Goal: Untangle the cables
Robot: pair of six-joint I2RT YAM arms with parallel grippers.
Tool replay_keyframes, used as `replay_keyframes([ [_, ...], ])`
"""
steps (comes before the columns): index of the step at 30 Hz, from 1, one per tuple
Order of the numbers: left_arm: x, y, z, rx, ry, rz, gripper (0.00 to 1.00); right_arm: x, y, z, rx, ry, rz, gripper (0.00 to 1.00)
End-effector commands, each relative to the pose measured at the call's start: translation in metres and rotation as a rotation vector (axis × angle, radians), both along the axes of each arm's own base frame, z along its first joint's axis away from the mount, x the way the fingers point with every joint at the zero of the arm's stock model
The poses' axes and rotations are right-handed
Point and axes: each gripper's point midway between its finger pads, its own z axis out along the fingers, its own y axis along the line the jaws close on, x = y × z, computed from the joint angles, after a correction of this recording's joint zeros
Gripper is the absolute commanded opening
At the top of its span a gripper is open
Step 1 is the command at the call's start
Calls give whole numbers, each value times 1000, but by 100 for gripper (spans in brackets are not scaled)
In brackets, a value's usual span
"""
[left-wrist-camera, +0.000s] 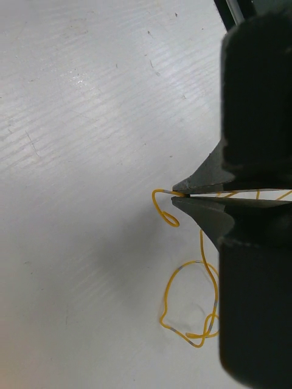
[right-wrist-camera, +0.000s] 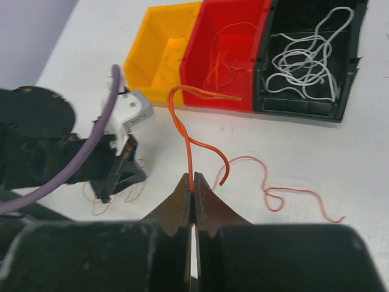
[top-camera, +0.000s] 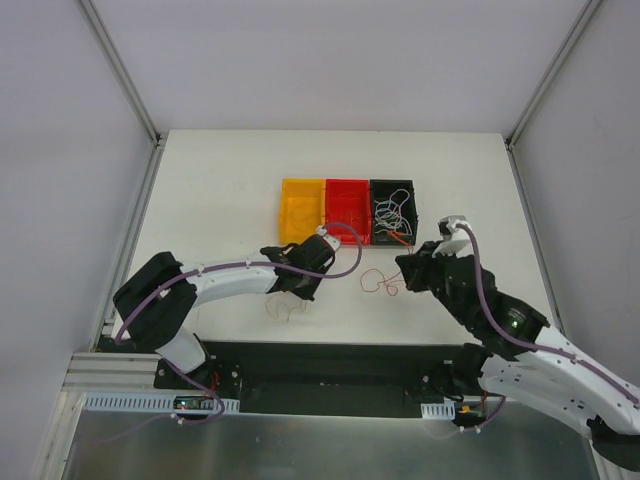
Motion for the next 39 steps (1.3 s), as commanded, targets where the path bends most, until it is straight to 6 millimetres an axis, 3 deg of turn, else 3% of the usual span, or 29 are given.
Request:
replay_keyframes([
  [1,4,-1,8,-42,-16,25,0,28,-12,-18,-80,67,-120,0],
  [5,3,-2,8,-47,-14,17,0,57,-30,-59,-89,238,-193,1],
  [13,2,-3,8,-55,-13,13,0,68,-47,-126,-175,453,-214,7],
  [18,3,-2,8,-56,-16,12,0,59,-41,-160,-218,546,-150,30],
  [21,2,-3,8,-62,-14,13,0,53,-27,-173,-188,576,-69,50],
  [26,3,-4,8,-58,-13,6,0,53,-23,-180,-221,584,-24,66],
  [34,3,-4,6,-59,-4,4,0,67,-31,-193,-407,562,-44,69],
  [39,3,-4,7,-63,-6,6,0,73,-26,-201,-522,549,-69,61],
])
